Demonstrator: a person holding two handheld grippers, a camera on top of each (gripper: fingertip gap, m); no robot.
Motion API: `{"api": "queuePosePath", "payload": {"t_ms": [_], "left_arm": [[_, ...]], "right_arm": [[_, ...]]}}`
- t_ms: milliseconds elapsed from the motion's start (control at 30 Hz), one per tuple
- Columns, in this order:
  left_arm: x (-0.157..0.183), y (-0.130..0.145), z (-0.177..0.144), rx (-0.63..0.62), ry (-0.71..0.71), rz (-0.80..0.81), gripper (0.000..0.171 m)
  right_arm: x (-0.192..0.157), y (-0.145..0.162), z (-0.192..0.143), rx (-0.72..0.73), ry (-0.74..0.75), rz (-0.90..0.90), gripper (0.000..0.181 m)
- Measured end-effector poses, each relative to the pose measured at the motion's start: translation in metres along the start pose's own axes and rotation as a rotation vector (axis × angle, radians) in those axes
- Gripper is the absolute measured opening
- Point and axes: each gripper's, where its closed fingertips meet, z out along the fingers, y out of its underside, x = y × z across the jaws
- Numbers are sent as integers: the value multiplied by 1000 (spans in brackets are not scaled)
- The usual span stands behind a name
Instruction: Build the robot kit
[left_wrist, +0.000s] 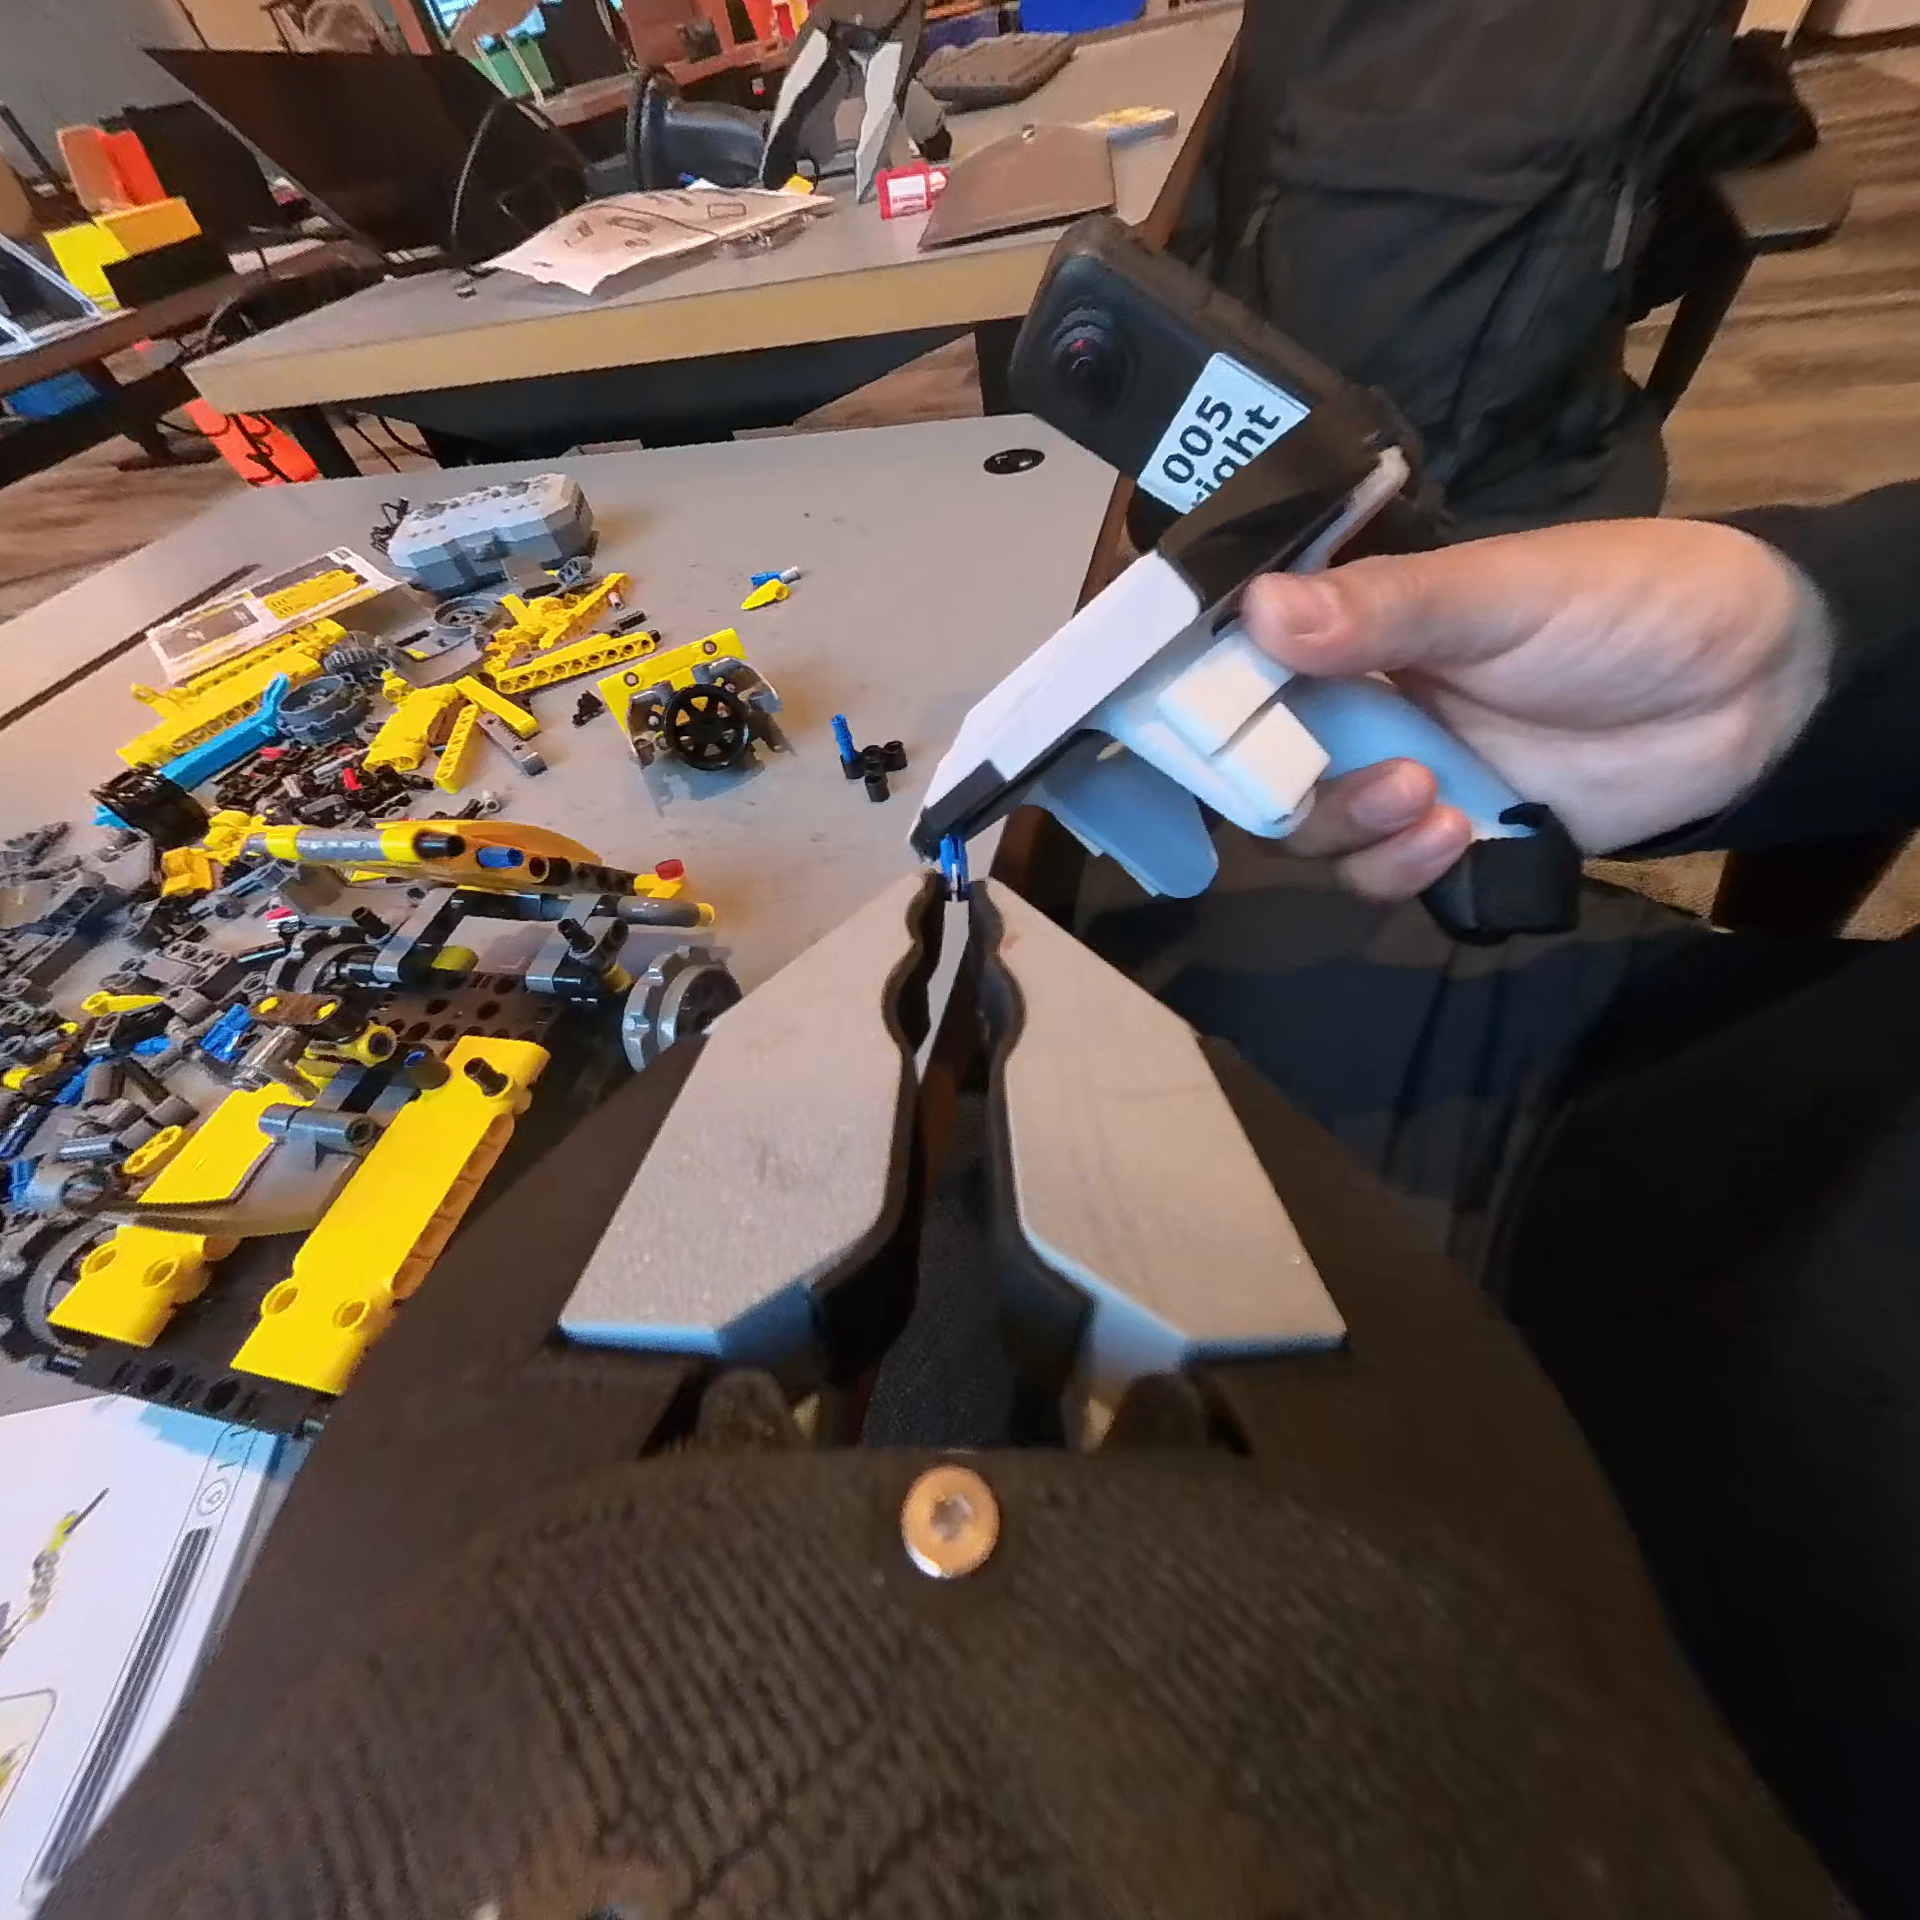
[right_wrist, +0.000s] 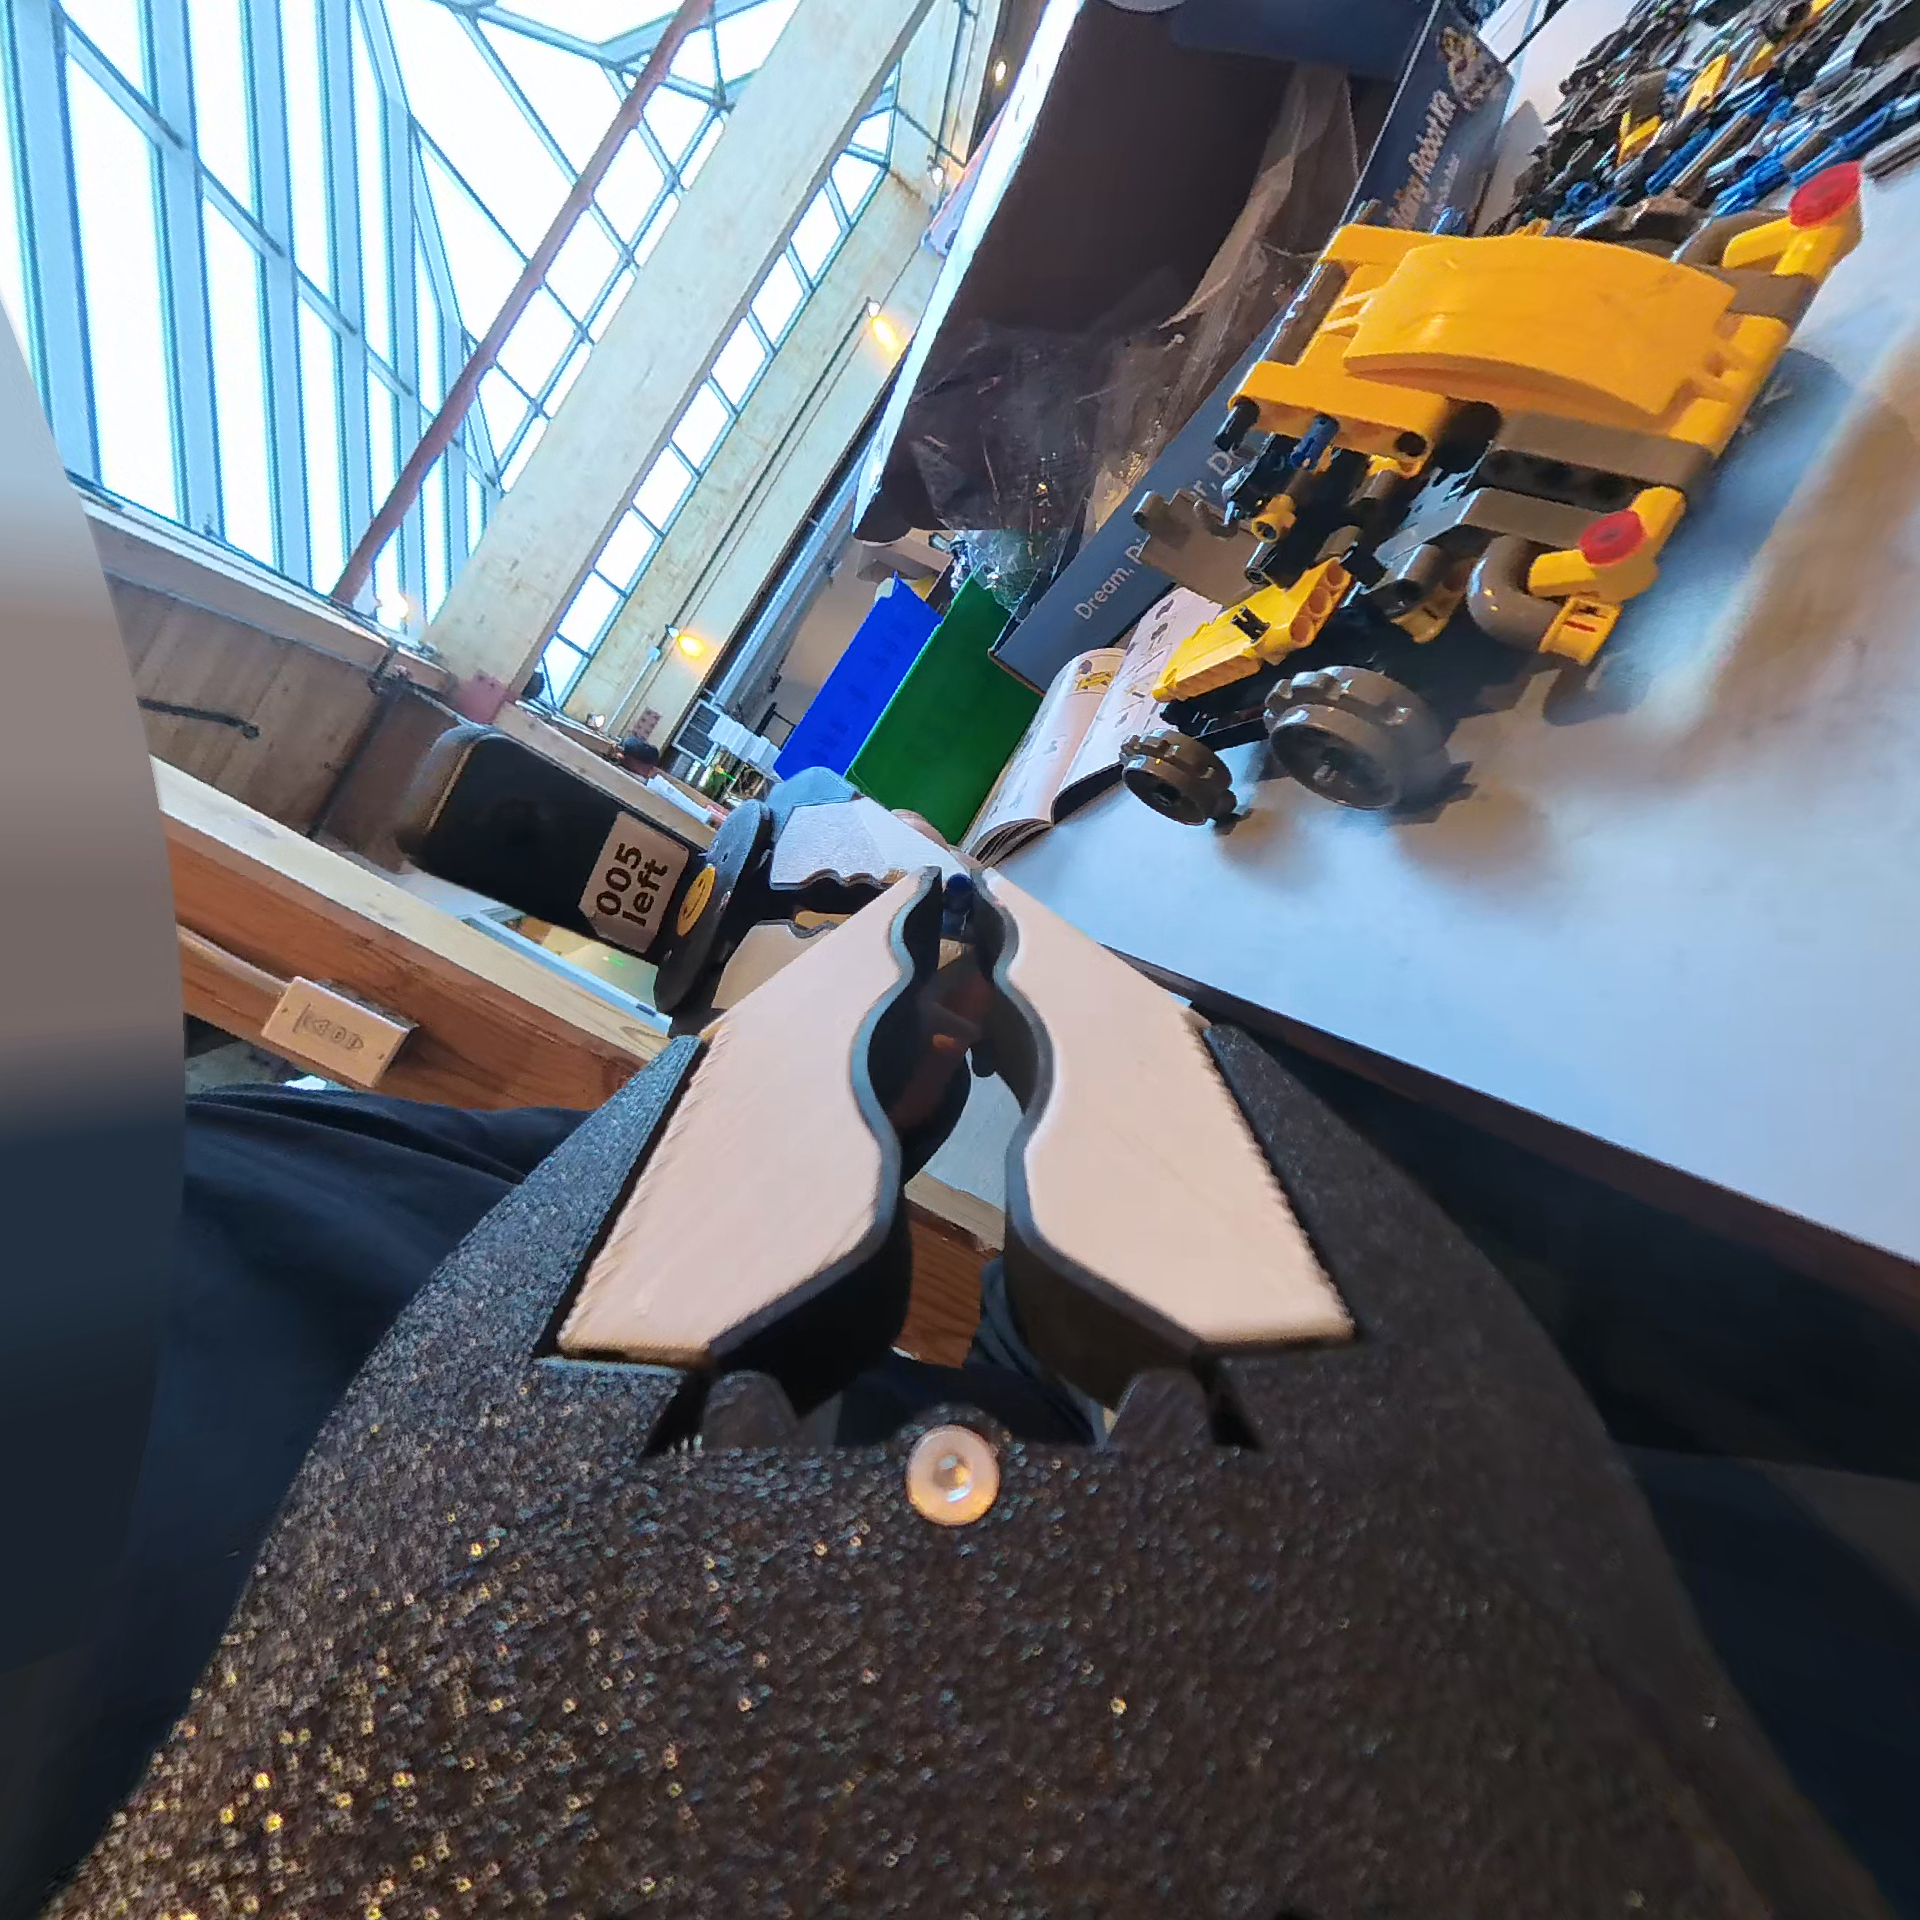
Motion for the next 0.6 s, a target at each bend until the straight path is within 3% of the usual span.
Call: {"api": "queuePosePath", "payload": {"t_ms": [600], "left_arm": [[-4, -6, -2, 22, -108, 137, 5]], "right_arm": [[-1, -4, -2, 29, 18, -8, 4]]}}
